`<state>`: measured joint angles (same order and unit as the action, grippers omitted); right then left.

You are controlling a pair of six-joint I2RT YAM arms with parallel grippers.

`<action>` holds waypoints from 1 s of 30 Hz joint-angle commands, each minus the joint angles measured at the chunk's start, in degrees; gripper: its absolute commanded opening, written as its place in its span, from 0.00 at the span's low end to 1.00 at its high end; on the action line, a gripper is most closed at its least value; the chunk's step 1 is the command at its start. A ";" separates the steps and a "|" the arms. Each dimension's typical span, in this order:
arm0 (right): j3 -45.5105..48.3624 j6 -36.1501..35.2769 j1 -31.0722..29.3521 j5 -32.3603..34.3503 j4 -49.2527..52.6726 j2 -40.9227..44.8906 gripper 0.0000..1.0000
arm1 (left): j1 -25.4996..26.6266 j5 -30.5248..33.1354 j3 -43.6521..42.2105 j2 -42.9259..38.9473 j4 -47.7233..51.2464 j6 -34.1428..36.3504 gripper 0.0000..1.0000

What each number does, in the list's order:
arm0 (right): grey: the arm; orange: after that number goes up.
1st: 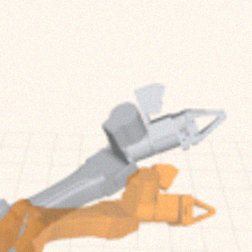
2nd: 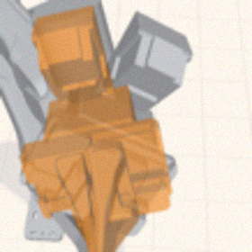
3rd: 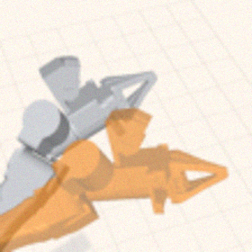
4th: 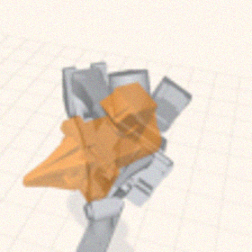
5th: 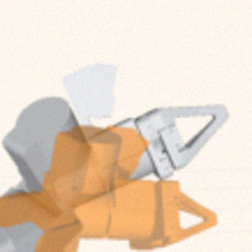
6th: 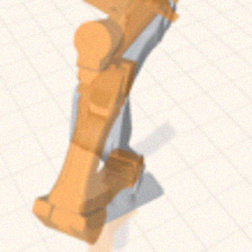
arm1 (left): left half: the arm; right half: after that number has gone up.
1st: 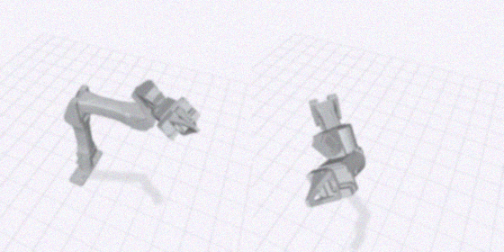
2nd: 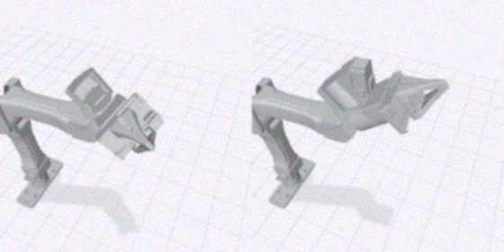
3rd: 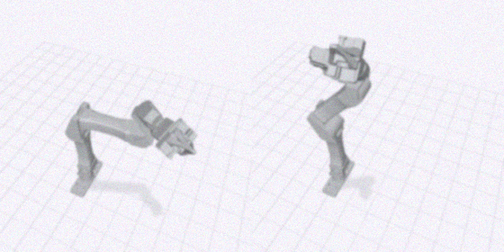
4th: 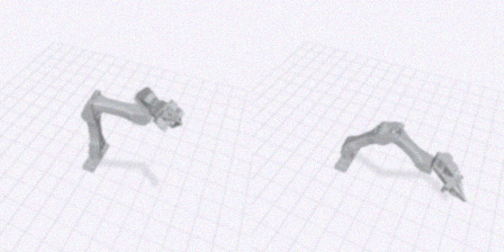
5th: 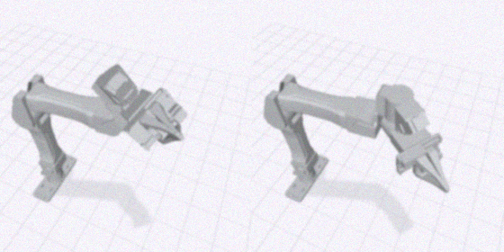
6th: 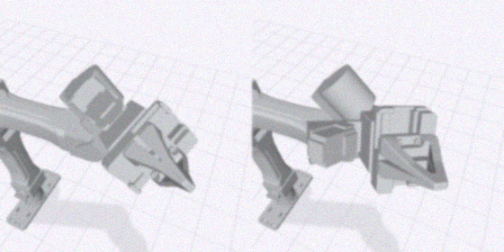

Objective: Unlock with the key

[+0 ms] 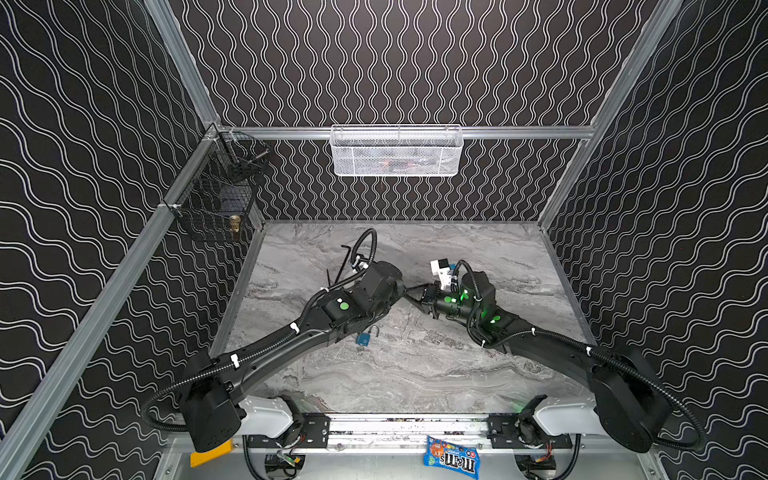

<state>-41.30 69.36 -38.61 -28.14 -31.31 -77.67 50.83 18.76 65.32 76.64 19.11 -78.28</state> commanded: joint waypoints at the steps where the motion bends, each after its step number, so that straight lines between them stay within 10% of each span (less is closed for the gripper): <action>1: -0.12 2.62 -0.33 -2.51 -14.03 0.29 0.00 | 1.36 -8.55 0.15 0.07 -6.49 -3.31 0.00; 18: -2.86 -11.34 -0.41 0.58 3.52 3.89 0.00 | 0.31 -5.11 3.20 1.20 -1.21 3.64 0.00; 30: -3.73 -19.22 -0.33 2.50 12.56 6.74 0.40 | -2.90 -7.46 5.78 3.35 -1.99 17.98 0.00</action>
<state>-44.16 53.25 -38.96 -25.41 -19.62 -71.81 48.40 12.99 70.59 79.90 18.65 -66.76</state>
